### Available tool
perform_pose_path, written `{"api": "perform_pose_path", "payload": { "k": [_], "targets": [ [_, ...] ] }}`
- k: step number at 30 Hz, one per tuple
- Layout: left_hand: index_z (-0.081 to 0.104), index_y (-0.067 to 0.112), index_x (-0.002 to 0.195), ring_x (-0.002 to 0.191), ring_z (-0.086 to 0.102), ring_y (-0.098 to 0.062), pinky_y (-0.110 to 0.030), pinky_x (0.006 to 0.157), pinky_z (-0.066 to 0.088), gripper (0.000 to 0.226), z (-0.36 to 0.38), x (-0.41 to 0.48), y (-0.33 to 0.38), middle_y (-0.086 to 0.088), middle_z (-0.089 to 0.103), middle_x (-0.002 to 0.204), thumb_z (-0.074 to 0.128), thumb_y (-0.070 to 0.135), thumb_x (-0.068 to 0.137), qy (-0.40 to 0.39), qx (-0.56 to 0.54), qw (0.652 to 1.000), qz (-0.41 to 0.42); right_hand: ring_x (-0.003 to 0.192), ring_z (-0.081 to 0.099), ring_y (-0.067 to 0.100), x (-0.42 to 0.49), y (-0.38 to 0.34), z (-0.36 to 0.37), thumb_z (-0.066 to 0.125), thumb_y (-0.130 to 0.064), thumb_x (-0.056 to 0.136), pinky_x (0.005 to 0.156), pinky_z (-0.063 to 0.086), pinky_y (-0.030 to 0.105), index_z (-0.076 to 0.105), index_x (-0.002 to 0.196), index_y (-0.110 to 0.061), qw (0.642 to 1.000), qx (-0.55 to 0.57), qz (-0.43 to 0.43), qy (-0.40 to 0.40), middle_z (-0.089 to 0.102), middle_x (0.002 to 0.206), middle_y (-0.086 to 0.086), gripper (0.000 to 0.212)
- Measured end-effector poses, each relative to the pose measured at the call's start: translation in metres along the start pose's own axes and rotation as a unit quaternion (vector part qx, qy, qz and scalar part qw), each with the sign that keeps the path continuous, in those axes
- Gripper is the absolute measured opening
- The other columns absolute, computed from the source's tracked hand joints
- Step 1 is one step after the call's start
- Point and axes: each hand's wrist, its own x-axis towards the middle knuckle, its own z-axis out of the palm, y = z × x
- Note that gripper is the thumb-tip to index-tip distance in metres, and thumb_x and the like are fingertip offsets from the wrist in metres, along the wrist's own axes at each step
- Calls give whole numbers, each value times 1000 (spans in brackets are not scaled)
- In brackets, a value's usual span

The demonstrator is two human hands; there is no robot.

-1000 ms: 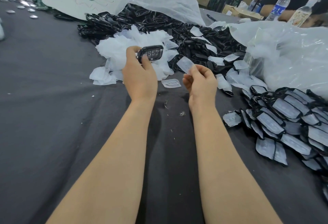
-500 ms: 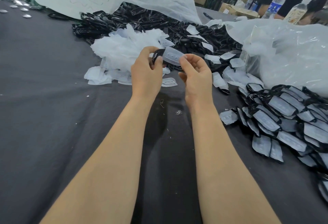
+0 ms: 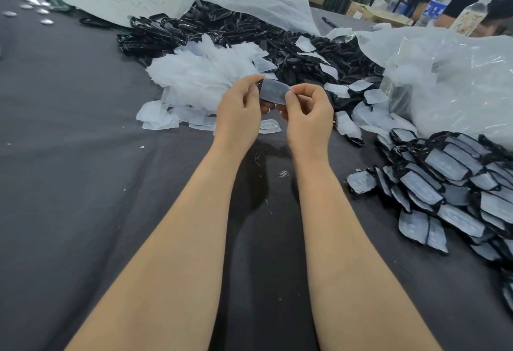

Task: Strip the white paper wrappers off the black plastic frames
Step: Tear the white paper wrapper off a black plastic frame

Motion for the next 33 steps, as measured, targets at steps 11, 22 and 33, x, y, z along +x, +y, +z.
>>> {"api": "perform_pose_path", "payload": {
  "k": [11,22,33],
  "targets": [
    [50,26,99,85,67,-25,-27,75,50,13,-2,-4,4,-9,66,84,57,16,94,6,64,998,9,89,66,24,-3,2,4,59,-10,91,88,53,42,48,105,-19,1000,22,20,8,66,93,11,20],
    [47,29,98,86,65,-29,-37,78,50,17,0,-5,2,-16,67,92,56,15,94,-16,65,998,4,72,62,11,5,4,1,57,-12,95,64,53,19,59,96,-10,985,120,120,-19,64,83,3,3],
    [48,28,100,89,65,-28,-36,70,47,15,-1,-5,2,-17,66,96,55,16,94,-29,49,998,-12,66,58,11,4,4,1,56,-14,95,64,51,23,58,79,-15,986,108,121,-36,61,74,2,16]
  ]
}}
